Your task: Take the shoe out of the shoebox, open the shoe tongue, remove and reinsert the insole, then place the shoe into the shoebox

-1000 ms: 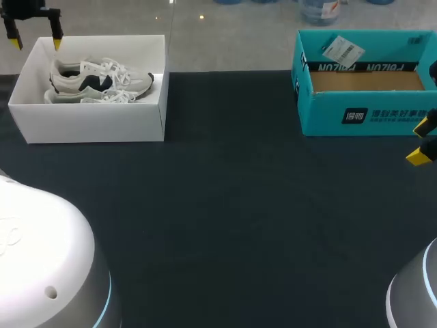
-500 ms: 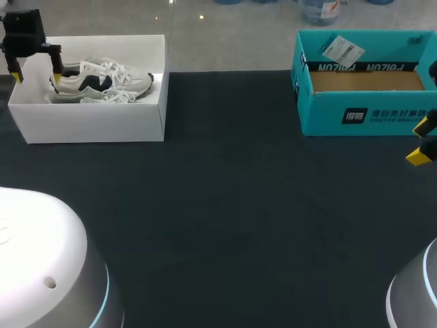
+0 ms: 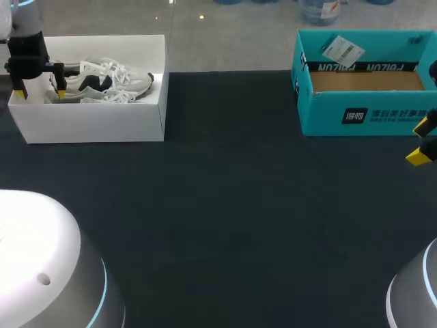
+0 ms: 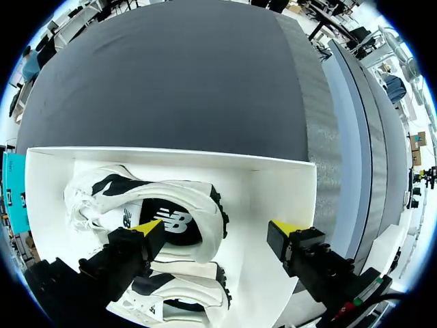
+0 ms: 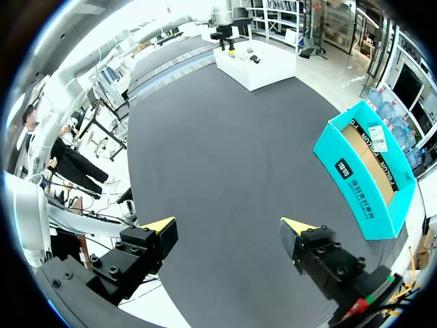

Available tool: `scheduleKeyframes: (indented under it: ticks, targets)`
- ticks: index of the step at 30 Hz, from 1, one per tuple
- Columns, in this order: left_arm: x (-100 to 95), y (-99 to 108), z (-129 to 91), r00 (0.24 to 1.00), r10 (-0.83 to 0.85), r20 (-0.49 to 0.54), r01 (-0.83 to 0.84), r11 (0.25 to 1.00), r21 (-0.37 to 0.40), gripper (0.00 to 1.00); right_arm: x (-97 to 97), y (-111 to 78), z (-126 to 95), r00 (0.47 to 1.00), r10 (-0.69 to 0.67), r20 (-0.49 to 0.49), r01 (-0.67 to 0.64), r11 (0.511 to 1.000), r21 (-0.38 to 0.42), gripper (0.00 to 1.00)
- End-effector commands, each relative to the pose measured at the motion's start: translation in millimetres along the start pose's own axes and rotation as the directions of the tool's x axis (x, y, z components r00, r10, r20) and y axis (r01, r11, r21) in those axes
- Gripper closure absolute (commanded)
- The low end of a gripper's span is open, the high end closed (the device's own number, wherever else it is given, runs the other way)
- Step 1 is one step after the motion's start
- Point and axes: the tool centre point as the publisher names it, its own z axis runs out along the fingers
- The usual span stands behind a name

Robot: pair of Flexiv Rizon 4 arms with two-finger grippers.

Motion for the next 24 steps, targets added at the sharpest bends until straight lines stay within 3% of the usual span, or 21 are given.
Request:
scheduleKeyframes:
  ticks: [1,10,11,12,13,14,24]
  targets:
    - [-2.5,10.3,6.5,1.0,-0.002,0.002,0.002,1.0,0.018,0.0,-1.0,0.4,0.8,1.0,0.001,-0.001,-0.001,1.0,0.003,0.0]
    - [-9.3,18.8,13.2,1.0,-0.001,0.011,0.001,1.0,0.026,0.0,-1.0,0.4,0.8,1.0,0.001,-0.001,-0.001,1.0,0.003,0.0]
    - [-9.3,19.3,13.7,1.0,0.0,0.012,0.0,1.0,0.025,0.04,-1.0,0.4,0.8,1.0,0.001,-0.001,-0.001,1.0,0.003,0.0]
    - [-9.1,20.3,15.2,1.0,0.0,0.012,0.0,1.0,0.024,0.47,-1.0,0.4,0.8,1.0,0.001,-0.001,-0.001,1.0,0.003,0.0]
    - [-8.6,21.2,16.6,1.0,0.0,0.012,0.0,1.0,0.025,0.66,-1.0,0.4,0.8,1.0,0.001,-0.001,-0.001,1.0,0.003,0.0]
    - [-8.0,21.6,18.1,1.0,0.003,0.011,-0.004,1.0,0.024,1.0,-1.0,0.4,0.8,1.0,0.001,-0.001,-0.001,1.0,0.003,0.0]
    - [-2.0,22.1,30.6,1.0,0.01,-0.013,-0.01,1.0,0.01,1.0,-1.0,0.4,0.8,1.0,0.001,-0.001,-0.001,1.0,0.003,0.0]
